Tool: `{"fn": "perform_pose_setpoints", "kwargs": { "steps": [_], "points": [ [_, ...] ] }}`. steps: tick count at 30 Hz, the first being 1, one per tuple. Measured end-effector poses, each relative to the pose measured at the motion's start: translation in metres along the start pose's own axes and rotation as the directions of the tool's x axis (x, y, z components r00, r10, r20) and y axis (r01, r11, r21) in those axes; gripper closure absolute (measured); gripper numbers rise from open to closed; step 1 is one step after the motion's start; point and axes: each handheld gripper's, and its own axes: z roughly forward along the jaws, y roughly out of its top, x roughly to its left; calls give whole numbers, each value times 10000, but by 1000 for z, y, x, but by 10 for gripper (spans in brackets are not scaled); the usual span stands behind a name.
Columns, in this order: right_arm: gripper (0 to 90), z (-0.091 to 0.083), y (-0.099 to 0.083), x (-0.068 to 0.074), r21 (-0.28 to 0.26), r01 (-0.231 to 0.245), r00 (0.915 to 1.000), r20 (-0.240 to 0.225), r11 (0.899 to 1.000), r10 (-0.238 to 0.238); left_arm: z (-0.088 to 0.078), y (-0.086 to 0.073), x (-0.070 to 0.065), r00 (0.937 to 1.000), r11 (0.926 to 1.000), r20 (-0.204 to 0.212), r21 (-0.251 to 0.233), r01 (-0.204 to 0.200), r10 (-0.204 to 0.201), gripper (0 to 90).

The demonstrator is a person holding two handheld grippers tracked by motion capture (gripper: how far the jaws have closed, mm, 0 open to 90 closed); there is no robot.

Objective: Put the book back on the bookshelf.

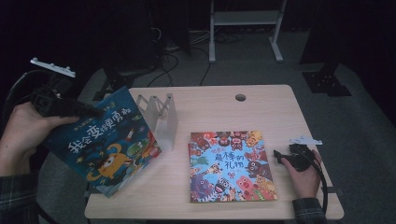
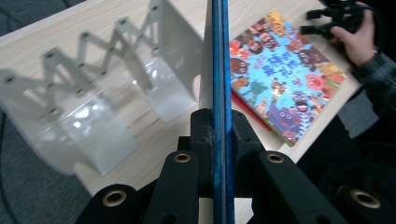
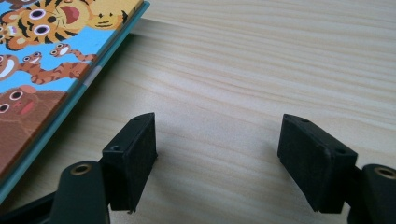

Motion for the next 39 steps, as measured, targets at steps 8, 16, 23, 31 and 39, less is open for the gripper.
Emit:
{"fn": "perform_pose_setpoints", "kwargs": {
  "steps": [8, 16, 23, 31, 39],
  "points": [
    [271, 0, 0, 0, -1, 3, 10000, -2, 10000, -3, -9, -14, 16, 9960, 9979, -615, -100, 644, -649, 827],
    [271, 0, 0, 0, -2, 3, 10000, -1, 10000, -3, -14, -25, 33, 9848, 9911, -1125, -58, 1327, -1325, 827],
    [271, 0, 0, 0, 0, 2, 10000, -2, 10000, -2, -14, -29, 42, 9641, 9792, -1734, -118, 2023, -2013, 827],
    [271, 0, 0, 0, -1, -1, 10000, -2, 10000, 1, -5, -24, 51, 9374, 9641, -2258, -456, 2616, -2651, 827],
    [271, 0, 0, 0, -1, -4, 10000, -1, 10000, 4, 2, -14, 63, 9078, 9459, -2671, -646, 3180, -3234, 827]
  ]
}}
